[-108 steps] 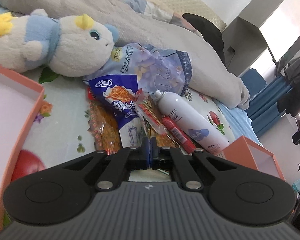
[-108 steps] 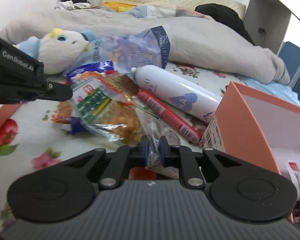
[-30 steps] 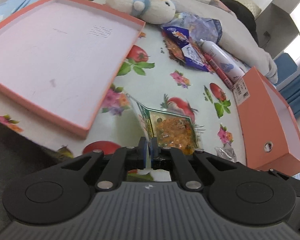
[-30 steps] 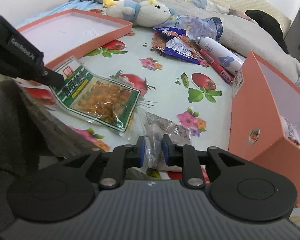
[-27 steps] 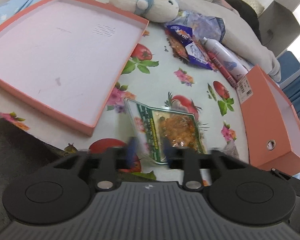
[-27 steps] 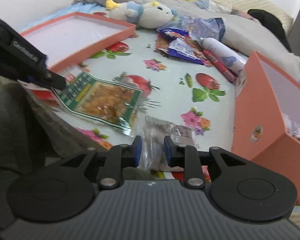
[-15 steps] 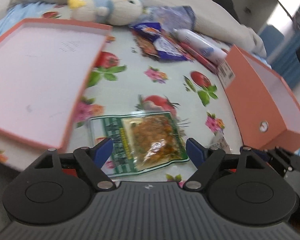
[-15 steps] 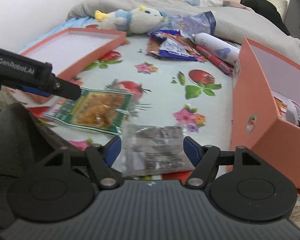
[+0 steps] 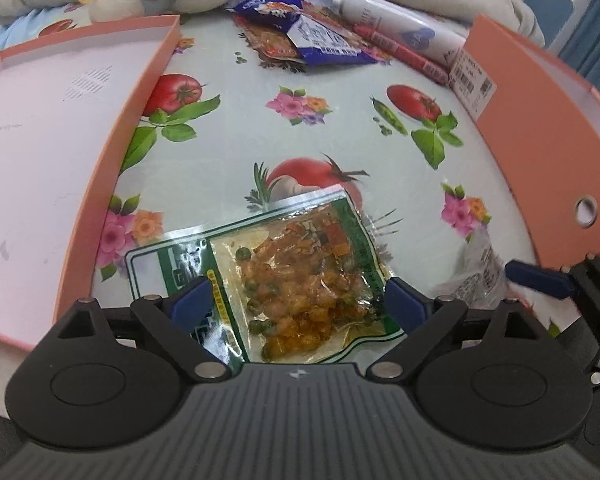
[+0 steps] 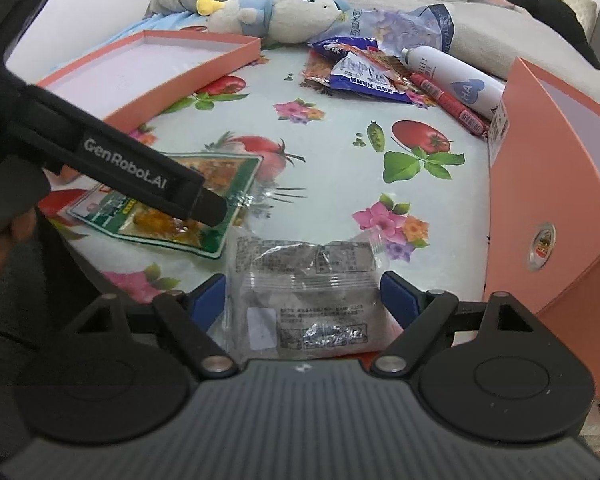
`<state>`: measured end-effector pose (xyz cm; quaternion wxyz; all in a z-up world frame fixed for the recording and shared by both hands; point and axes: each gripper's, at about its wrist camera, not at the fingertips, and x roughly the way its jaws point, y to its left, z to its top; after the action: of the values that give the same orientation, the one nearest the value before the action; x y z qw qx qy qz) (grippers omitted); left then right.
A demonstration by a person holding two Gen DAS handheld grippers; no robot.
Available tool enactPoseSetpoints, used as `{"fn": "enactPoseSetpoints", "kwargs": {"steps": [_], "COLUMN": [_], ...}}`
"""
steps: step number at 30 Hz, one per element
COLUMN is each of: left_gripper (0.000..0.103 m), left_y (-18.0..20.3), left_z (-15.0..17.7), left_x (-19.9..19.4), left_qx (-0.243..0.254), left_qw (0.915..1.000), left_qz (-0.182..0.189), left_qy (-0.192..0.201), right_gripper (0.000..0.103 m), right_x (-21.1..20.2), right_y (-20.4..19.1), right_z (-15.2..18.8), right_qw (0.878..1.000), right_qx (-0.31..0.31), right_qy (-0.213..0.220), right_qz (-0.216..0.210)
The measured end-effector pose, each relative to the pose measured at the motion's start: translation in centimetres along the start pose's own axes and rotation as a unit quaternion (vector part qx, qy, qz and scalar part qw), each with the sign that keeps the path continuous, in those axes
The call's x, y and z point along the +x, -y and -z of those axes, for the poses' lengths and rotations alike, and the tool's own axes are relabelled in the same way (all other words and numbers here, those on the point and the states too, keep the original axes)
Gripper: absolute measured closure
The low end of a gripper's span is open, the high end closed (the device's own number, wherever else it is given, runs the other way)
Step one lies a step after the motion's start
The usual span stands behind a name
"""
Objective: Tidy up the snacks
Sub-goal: 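Close left tool on green dried-tofu packet and lift it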
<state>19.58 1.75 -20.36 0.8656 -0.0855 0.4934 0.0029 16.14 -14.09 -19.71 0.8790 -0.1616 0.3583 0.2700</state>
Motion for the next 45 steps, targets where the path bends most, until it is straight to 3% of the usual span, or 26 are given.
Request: {"fn": "enactPoseSetpoints", "kwargs": {"steps": [14, 26, 36, 45], "left_gripper": [0.005, 0.026, 0.054, 0.056], "left_y": [1.8, 2.9, 2.7, 2.7], "left_z": [0.2, 0.5, 0.2, -0.5], "left_x": [1.5, 1.2, -0.2, -3.3], "left_qx": [0.055, 0.082, 0.055, 0.006], "left_qw": [0.9979, 0.996, 0.9982, 0.9994], "left_qz": [-0.032, -0.035, -0.017, 0.019], "left_qy": [-0.008, -0.006, 0.014, 0.029], "right_gripper": [0.024, 0.047, 0.053, 0.054], "right_x": [1.1, 0.4, -0.8, -3.3], "right_y": [-0.7, -0.2, 0.9, 1.9], "right_z": [0.6, 0.5, -0.1, -1.2], "right_qw": [0.999, 0.999, 0.999, 0.999], "right_qx": [-0.039, -0.038, 0.0, 0.036], "right_qy": [-0.015, -0.016, -0.021, -0.008], "right_qz": [0.019, 0.023, 0.024, 0.025]}}
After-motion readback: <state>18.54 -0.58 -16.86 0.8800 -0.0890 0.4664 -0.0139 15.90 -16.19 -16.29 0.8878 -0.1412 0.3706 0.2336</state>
